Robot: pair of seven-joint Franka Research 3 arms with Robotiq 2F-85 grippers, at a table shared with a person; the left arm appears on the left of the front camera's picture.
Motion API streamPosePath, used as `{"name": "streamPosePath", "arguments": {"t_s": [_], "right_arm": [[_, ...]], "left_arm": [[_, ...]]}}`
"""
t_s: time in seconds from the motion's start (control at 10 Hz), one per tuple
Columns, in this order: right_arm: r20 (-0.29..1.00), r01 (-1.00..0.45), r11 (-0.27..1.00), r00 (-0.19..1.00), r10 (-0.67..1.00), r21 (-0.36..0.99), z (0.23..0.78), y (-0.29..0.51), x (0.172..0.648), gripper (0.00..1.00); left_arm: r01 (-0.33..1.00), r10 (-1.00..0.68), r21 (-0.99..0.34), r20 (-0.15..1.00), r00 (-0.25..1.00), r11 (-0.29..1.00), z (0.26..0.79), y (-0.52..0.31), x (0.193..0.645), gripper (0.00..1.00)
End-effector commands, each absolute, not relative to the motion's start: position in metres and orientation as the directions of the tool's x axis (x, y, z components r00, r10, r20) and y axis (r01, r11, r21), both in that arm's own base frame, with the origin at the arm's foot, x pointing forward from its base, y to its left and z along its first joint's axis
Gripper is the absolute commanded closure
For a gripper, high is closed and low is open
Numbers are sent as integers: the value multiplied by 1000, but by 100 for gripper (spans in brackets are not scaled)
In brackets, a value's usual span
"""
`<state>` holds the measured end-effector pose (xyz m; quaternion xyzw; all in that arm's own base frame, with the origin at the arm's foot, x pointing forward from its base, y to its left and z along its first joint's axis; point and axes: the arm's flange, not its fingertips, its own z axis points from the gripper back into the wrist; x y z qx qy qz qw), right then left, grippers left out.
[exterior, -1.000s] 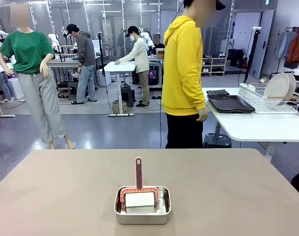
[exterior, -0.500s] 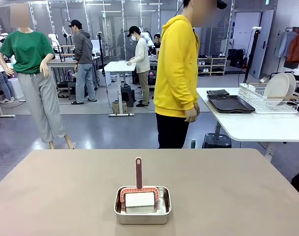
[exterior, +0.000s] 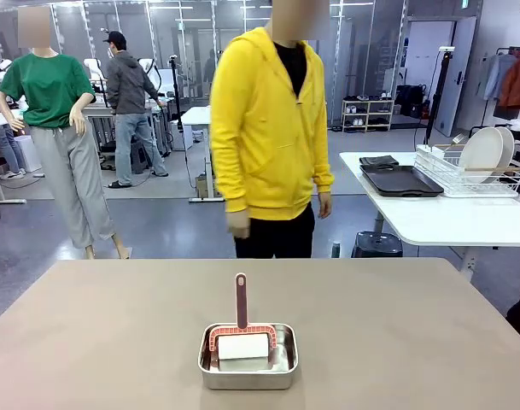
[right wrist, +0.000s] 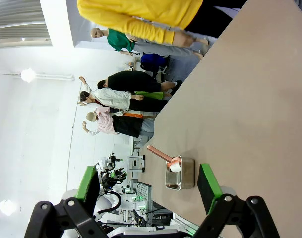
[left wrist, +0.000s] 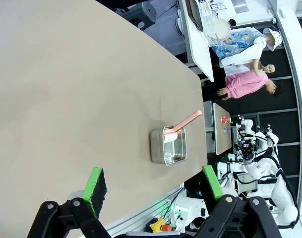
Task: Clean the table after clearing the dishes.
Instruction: Place the Lint Roller back on top of the Airtight Container.
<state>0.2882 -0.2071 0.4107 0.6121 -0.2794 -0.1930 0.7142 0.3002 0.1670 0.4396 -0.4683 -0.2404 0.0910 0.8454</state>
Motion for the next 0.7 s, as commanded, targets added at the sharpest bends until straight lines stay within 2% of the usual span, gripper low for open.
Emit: {"name": "streamPosePath", "arguments": {"t_s": [0.0, 0.6], "right_arm": [[161, -71, 167, 767, -621, 983, 414, -204, 285, 0], [161, -71, 167, 767, -621, 983, 414, -204, 285, 0]], "left_arm": [[71, 390, -846, 316, 865, 528, 443, 168, 299, 3], [71, 390, -846, 316, 865, 528, 443, 168, 299, 3]]}}
